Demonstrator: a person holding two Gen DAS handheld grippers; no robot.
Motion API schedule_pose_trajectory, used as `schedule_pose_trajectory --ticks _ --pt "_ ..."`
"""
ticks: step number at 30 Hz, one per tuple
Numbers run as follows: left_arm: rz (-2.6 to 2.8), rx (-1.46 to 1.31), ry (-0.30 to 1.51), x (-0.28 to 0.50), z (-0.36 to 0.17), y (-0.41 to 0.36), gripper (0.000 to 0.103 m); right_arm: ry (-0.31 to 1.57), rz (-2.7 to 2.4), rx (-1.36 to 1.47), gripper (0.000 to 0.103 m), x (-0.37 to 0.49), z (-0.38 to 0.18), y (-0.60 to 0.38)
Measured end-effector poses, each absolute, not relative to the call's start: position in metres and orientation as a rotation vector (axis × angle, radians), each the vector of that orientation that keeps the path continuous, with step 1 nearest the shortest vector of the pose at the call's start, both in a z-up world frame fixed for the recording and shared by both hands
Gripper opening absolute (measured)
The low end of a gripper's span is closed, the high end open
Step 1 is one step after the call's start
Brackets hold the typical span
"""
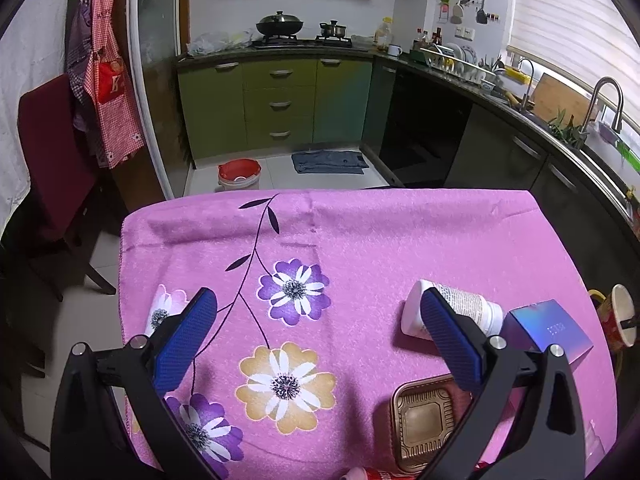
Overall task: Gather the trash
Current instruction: 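Carry the paper cup with the right tool over the yellow-rimmed bin and release, then reach the left tool to the blue box and grasp it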
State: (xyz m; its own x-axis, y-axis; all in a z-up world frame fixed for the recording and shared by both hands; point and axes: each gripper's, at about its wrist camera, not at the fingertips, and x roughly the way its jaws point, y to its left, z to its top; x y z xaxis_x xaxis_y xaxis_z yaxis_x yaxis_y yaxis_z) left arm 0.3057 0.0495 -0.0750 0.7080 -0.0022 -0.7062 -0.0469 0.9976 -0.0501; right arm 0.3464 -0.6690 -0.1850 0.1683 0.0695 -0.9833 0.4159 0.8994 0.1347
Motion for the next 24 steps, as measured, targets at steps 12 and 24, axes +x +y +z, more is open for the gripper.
schedule_pose_trajectory --ticks 12,24 --pt "-0.003 -0.073 0.801 0.303 -0.072 0.045 0.097 1.371 -0.232 0.41 0.016 0.345 -0.193 -0.643" --pt "-0.206 -0.051 0.904 0.259 -0.041 -0.028 0.097 1.328 -0.139 0.394 0.016 0.323 -0.165 -0.622"
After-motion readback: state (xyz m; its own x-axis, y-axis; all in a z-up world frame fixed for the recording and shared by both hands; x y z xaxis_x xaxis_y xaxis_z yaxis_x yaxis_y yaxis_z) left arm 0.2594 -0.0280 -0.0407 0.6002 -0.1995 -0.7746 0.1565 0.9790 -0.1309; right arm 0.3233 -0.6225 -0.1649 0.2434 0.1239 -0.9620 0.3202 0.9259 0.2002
